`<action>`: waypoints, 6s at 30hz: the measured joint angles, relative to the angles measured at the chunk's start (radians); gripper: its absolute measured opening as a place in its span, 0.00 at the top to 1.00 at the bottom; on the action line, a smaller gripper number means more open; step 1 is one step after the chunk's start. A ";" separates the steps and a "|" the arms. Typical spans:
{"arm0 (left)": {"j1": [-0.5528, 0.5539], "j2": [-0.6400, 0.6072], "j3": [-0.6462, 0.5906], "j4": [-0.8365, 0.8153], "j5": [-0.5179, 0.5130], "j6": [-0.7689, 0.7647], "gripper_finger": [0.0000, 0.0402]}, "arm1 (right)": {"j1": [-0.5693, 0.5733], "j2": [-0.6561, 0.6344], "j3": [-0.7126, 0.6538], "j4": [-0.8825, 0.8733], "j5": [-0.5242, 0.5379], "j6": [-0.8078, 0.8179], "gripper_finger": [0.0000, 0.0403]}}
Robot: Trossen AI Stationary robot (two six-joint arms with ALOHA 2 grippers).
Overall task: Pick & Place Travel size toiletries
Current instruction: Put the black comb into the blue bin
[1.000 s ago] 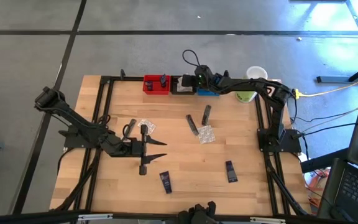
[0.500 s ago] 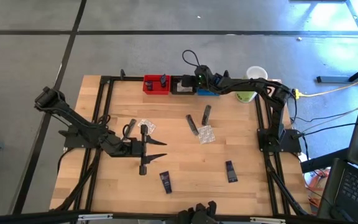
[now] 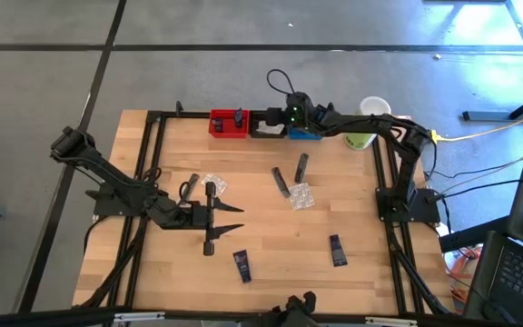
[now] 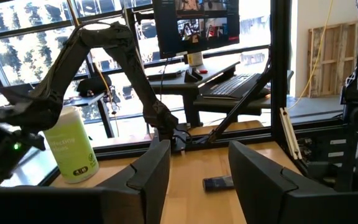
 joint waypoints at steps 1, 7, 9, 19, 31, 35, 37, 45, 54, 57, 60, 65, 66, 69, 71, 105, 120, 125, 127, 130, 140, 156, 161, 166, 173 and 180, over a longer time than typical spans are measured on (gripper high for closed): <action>0.000 0.000 0.000 0.000 0.000 0.000 0.60 | 0.000 -0.012 0.000 0.001 -0.001 -0.009 0.65; 0.000 0.000 0.000 0.000 0.000 0.002 0.60 | 0.002 -0.094 0.000 0.000 -0.094 -0.105 0.68; 0.000 0.000 0.000 0.000 0.000 0.002 0.60 | 0.005 -0.127 0.000 -0.004 -0.139 -0.146 0.70; 0.000 0.000 0.000 0.000 0.000 0.002 0.61 | 0.066 -0.316 0.000 -0.105 -0.256 -0.294 0.90; 0.000 0.000 0.000 0.000 0.000 0.002 0.60 | 0.240 -0.474 0.000 -0.463 -0.201 -0.407 0.95; 0.000 0.000 0.000 -0.001 0.000 0.002 0.61 | 0.319 -0.484 0.000 -0.588 -0.146 -0.423 0.98; 0.000 0.000 0.000 0.000 0.000 0.002 0.61 | 0.357 -0.484 0.000 -0.658 -0.134 -0.429 0.99; 0.000 0.000 0.000 -0.001 0.000 0.002 0.60 | 0.530 -0.483 -0.003 -0.957 0.071 -0.333 0.98; 0.000 0.000 0.000 -0.001 0.000 0.002 0.60 | 0.736 -0.501 -0.135 -0.989 0.130 -0.127 0.98; 0.000 0.000 0.000 -0.001 0.000 0.002 0.60 | 0.801 -0.510 -0.164 -0.985 0.146 -0.049 0.99; 0.000 0.000 0.000 -0.004 0.000 0.002 0.60 | 0.871 -0.517 -0.172 -0.983 0.183 0.031 0.98; 0.000 0.000 0.000 -0.005 0.000 0.002 0.60 | 0.986 -0.522 -0.175 -0.995 0.232 0.138 0.98; 0.000 0.000 0.000 -0.005 0.000 0.002 0.61 | 1.008 -0.522 -0.175 -0.997 0.240 0.162 0.98; 0.000 0.000 0.000 -0.007 0.000 0.002 0.61 | 1.076 -0.522 -0.175 -0.995 0.262 0.239 0.99; 0.000 0.001 0.000 -0.008 0.000 0.002 0.61 | 1.123 -0.522 -0.175 -0.995 0.276 0.293 0.98; -0.001 0.000 0.000 -0.171 0.083 -0.108 0.61 | 1.592 -0.453 -0.175 -0.999 0.514 1.107 0.98; 0.005 0.000 0.000 -0.529 0.201 -0.186 0.61 | 1.582 -0.334 -0.174 -0.925 0.389 1.224 0.98; 0.027 0.000 0.000 -0.518 0.189 -0.141 0.61 | 1.548 -0.334 -0.174 -0.986 0.352 1.221 0.99; 0.039 0.000 0.000 -0.515 0.177 -0.132 0.61 | 1.536 -0.334 -0.174 -1.002 0.341 1.222 0.97; 0.062 0.000 0.000 -0.489 0.173 -0.130 0.61 | 1.521 -0.334 -0.174 -1.008 0.325 1.208 0.91; 0.115 0.000 0.000 -0.274 0.174 -0.009 0.61 | 1.509 -0.334 -0.174 -1.072 0.292 1.199 0.66; 0.114 0.000 0.000 -0.266 0.176 -0.023 0.60 | 1.485 -0.257 -0.174 -1.046 0.292 1.232 0.31; 0.114 0.000 0.000 -0.263 0.177 -0.024 0.61 | 1.459 -0.257 -0.174 -1.062 0.296 1.197 0.34; 0.114 0.000 0.000 -0.262 0.177 -0.024 0.60 | 1.427 -0.257 -0.174 -1.078 0.295 1.146 0.38; 0.114 0.000 0.000 -0.262 0.177 -0.024 0.61 | 1.420 -0.257 -0.174 -1.080 0.214 1.149 0.40; 0.114 0.000 0.000 -0.259 0.177 -0.024 0.61 | 1.418 -0.257 -0.174 -1.120 0.216 1.169 0.35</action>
